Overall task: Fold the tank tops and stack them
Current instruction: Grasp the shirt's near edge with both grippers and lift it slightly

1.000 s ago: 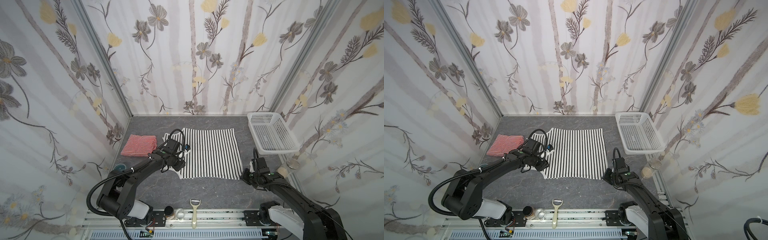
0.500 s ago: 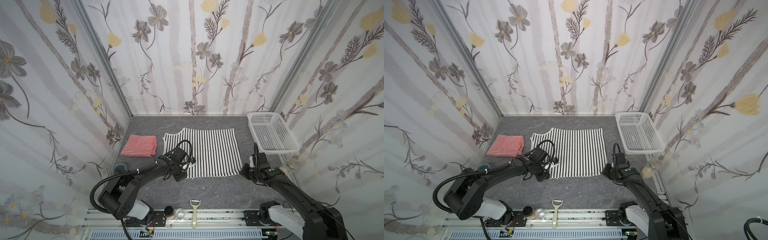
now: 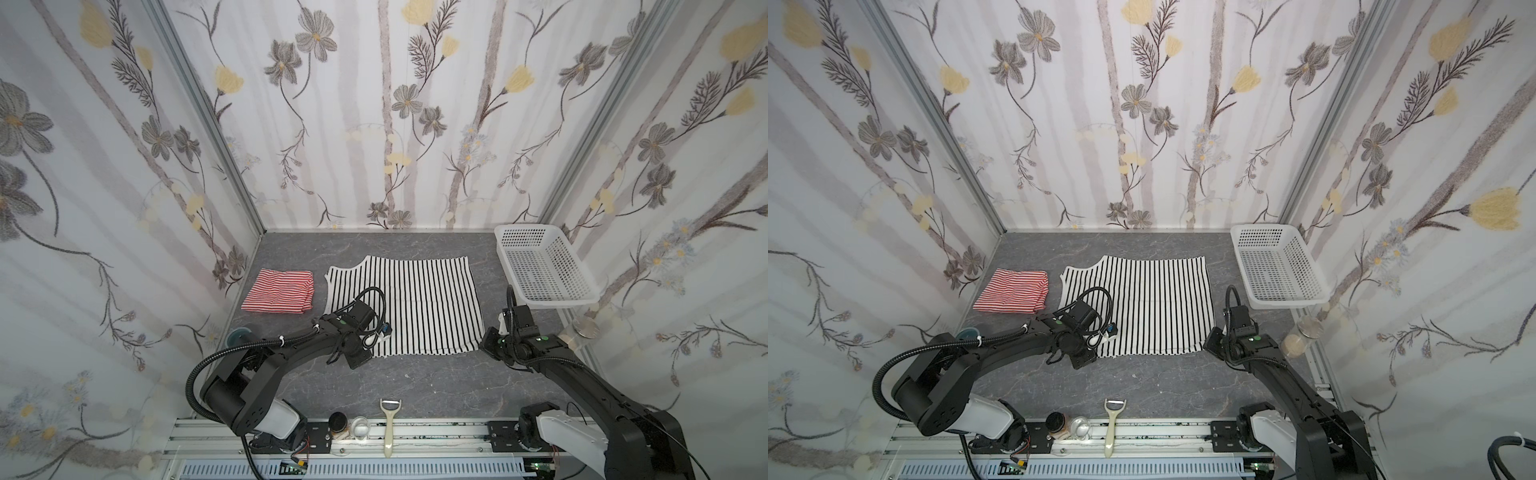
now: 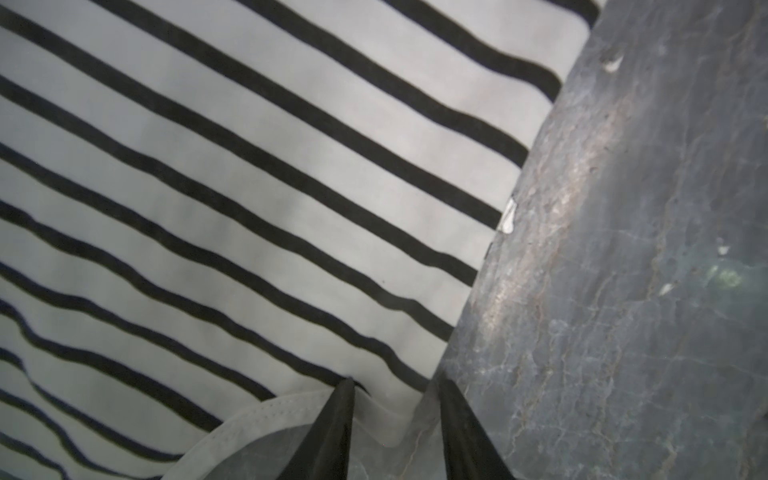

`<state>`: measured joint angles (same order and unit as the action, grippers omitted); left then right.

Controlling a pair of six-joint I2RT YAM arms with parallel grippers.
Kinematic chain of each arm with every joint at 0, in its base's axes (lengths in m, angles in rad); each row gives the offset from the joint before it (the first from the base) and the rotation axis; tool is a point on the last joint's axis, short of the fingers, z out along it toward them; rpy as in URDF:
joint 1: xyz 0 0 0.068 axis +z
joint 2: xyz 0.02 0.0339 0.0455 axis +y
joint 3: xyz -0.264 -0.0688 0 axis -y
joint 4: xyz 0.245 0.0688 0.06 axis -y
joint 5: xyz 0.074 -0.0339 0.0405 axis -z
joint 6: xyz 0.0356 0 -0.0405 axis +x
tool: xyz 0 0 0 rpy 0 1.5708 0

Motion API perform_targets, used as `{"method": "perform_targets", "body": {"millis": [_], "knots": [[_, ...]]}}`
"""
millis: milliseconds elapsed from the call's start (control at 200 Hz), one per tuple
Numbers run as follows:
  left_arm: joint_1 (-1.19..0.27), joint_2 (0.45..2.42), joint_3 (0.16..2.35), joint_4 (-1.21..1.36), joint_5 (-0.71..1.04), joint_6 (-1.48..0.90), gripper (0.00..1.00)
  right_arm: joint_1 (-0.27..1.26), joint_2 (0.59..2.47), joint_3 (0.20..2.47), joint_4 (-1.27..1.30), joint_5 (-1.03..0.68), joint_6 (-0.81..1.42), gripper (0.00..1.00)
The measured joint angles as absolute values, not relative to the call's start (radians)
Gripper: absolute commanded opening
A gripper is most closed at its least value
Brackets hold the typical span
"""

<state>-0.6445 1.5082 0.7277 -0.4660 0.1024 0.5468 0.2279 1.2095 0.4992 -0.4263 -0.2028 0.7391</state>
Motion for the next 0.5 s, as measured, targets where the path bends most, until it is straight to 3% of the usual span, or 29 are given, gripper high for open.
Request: {"method": "perform_targets", "body": {"millis": [115, 245, 500], "knots": [[-0.643, 1.513, 0.719, -0.429, 0.082, 0.56, 0.27, 0.227, 1.209, 0.5, -0.426, -0.203, 0.739, 0.0], [-0.643, 1.493, 0.712, -0.404, 0.047, 0.582, 0.0, 0.227, 1.203, 0.506, -0.43, -0.203, 0.739, 0.0], [-0.643, 1.486, 0.748, -0.465, 0.049, 0.599, 0.0, 0.219, 1.195, 0.541, -0.445, -0.203, 0.731, 0.0]]}}
